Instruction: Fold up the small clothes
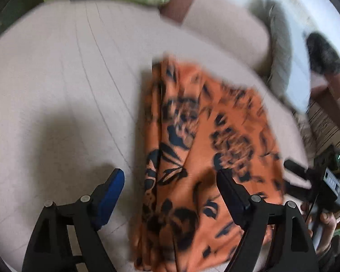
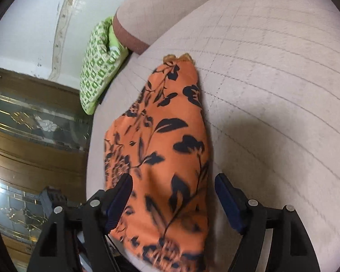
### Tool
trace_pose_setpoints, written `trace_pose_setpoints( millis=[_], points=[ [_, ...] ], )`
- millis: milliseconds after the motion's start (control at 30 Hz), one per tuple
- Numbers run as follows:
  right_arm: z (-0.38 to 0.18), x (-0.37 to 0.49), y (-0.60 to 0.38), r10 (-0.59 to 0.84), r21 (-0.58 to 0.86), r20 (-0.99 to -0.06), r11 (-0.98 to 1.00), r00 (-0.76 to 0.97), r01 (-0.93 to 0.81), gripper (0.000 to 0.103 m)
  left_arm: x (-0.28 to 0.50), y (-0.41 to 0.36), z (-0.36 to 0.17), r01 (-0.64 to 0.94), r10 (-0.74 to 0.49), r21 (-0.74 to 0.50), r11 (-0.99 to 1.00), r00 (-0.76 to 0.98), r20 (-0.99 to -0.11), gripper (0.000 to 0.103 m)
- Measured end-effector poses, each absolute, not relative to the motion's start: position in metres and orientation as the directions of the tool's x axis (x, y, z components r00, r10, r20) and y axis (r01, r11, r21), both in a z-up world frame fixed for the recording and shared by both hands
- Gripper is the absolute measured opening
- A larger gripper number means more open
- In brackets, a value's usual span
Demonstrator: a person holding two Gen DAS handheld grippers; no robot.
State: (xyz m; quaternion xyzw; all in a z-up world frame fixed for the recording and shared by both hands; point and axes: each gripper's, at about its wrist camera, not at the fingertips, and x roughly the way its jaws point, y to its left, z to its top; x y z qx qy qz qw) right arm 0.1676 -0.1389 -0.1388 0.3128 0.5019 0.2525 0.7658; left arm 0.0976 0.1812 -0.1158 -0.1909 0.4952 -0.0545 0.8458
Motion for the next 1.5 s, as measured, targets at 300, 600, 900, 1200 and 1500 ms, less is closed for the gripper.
trace_pose_setpoints(
  millis=[300,600,900,1200,1500],
  points=[
    [-0.13,0.18,-0.089,0.624,0.577,-0.725,0.782,0.292,-0.237,0.039,0.11,0.156,-0.105,-0.032,-0.247,-0.313,0.949,0.538,-0.806,0.031],
    [-0.025,0.166,-0.137,0.591,0.454,-0.652,0.806,0.475,-0.381,0.035,0.113,0.085,-0.008,0.069,-0.208,-0.227,0.971,0.707,-0.676,0.027],
    [-0.033,0.192,-0.22,0.58,0.488,-0.629,0.813,0.518,-0.317,0.035,0.154,0.019,-0.022,0.133,-0.269,-0.245,0.96,0.678,-0.684,0.029],
    [-0.105,0.188,-0.245,0.441,0.408,-0.688,0.892,0.576,-0.196,0.065,0.157,0.024,-0.079,-0.002,-0.117,-0.15,0.989,0.619,-0.777,0.068],
    [-0.068,0.129,-0.217,0.522,0.436,-0.583,0.848,0.623,-0.303,0.075,0.125,0.012,-0.072,0.045,-0.09,-0.081,0.996,0.675,-0.732,0.081]
  ],
)
